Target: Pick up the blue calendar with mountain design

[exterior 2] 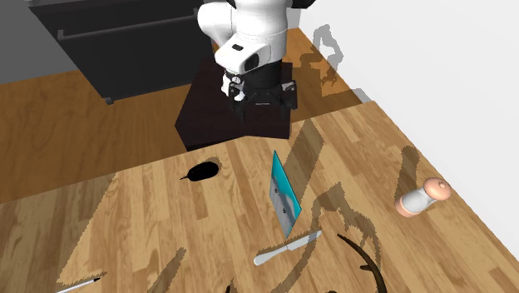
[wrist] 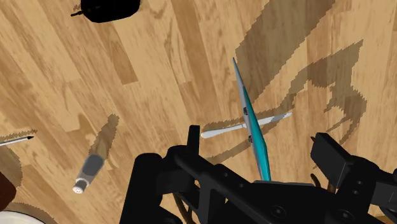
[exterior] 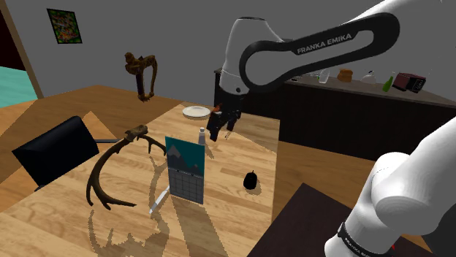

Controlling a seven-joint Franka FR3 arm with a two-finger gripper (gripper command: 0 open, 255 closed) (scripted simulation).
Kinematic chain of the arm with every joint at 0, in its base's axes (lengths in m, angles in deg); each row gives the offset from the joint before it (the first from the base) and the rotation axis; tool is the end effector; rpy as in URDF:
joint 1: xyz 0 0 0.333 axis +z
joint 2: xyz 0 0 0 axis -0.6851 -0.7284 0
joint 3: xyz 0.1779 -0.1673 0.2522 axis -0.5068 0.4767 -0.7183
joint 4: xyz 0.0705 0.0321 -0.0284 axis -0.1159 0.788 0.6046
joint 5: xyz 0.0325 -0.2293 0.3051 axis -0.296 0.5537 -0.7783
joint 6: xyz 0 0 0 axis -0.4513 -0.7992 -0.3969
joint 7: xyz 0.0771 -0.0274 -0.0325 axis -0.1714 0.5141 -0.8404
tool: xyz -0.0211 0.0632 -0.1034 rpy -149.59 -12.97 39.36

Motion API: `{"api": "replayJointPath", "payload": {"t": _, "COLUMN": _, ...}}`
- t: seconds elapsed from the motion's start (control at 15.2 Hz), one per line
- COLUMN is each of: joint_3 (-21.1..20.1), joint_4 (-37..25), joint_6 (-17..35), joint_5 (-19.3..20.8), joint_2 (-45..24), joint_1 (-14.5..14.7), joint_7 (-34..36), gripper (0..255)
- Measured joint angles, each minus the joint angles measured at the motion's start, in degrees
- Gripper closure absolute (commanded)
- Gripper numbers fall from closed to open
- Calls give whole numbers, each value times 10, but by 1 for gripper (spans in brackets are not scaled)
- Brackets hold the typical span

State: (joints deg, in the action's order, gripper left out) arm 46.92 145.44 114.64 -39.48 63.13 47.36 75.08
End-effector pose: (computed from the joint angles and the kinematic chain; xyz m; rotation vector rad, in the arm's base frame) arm 0.4249 0.1470 0.5106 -3.0988 -0.2016 -0.2544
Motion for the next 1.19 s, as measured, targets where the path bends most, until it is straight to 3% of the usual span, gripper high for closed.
{"api": "replayJointPath", "payload": {"t": 0.2, "joint_3": -15, "joint_4": -33, "joint_6": 42, "joint_5": 8, "joint_2": -62, "joint_1": 1, "joint_7": 21, "gripper": 0}}
{"api": "replayJointPath", "payload": {"t": 0.73, "joint_3": -25, "joint_4": -6, "joint_6": 107, "joint_5": 14, "joint_2": -95, "joint_1": 3, "joint_7": 35, "gripper": 0}}
{"api": "replayJointPath", "payload": {"t": 0.79, "joint_3": -25, "joint_4": -4, "joint_6": 111, "joint_5": 14, "joint_2": -96, "joint_1": 3, "joint_7": 35, "gripper": 255}}
{"api": "replayJointPath", "payload": {"t": 1.19, "joint_3": -25, "joint_4": -2, "joint_6": 115, "joint_5": 15, "joint_2": -98, "joint_1": 3, "joint_7": 36, "gripper": 255}}
